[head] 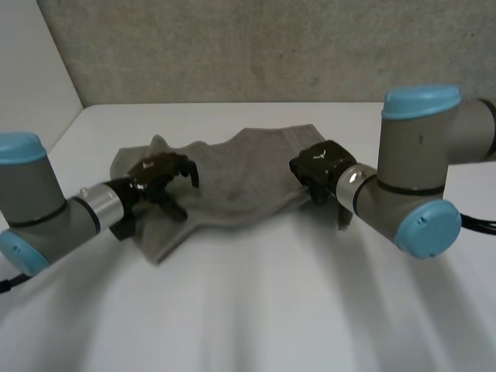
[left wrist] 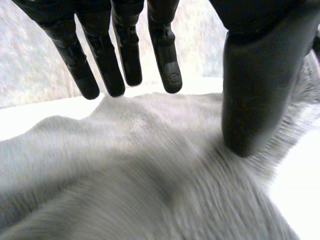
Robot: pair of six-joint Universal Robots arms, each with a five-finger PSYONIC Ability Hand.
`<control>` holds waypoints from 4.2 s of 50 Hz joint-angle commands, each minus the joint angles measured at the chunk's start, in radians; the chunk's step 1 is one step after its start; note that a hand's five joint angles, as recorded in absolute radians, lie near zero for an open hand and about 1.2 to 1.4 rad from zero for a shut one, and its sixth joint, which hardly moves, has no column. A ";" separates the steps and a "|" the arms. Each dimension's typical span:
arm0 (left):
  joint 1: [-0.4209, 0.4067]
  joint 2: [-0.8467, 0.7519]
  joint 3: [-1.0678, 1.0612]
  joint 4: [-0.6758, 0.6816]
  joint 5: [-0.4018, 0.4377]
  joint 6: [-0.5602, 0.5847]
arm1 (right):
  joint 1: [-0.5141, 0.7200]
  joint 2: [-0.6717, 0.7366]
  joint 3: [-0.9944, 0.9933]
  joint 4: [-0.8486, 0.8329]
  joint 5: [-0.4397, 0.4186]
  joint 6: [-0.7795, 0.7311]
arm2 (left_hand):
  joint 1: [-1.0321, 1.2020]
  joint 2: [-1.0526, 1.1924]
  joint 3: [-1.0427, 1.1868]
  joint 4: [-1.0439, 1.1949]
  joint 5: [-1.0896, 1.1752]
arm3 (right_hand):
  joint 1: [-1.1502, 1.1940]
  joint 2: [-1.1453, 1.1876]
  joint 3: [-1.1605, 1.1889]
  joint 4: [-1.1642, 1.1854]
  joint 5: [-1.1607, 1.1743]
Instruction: Fold the towel.
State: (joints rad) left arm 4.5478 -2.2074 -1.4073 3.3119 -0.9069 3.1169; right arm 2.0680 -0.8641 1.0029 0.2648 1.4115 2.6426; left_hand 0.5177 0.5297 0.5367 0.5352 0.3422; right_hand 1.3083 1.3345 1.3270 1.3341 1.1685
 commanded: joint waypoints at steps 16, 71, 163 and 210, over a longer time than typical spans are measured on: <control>-0.067 0.219 -0.136 -0.086 -0.047 0.072 | -0.022 -0.101 0.180 -0.113 0.020 0.031 | -0.149 -0.161 -0.168 -0.166 -0.148 | 0.088 0.062 0.069 0.062 0.053; -0.339 0.161 -0.418 0.207 -0.728 0.058 | -0.022 -0.125 0.260 -0.150 0.024 0.143 | -0.052 -0.064 -0.071 -0.069 -0.051 | 0.088 0.062 0.069 0.062 0.053; -0.004 0.424 -0.062 0.051 -0.452 0.215 | -0.100 -0.246 -0.240 0.166 -0.054 0.013 | 0.879 0.867 0.860 0.861 0.880 | 0.088 0.062 0.069 0.062 0.053; 0.043 0.112 -0.013 0.327 -0.276 0.229 | -0.141 0.082 -0.346 0.099 -0.059 -0.036 | 0.879 0.867 0.860 0.861 0.880 | 0.088 0.062 0.069 0.062 0.053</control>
State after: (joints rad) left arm 4.5916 -2.0637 -1.2517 3.5474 -1.2350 3.2965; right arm 1.9262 -0.7887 0.4591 0.4036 1.3900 2.6105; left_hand 1.2777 1.3460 1.3418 1.3587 1.1055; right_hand 1.3076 1.3396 1.3272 1.3342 1.1901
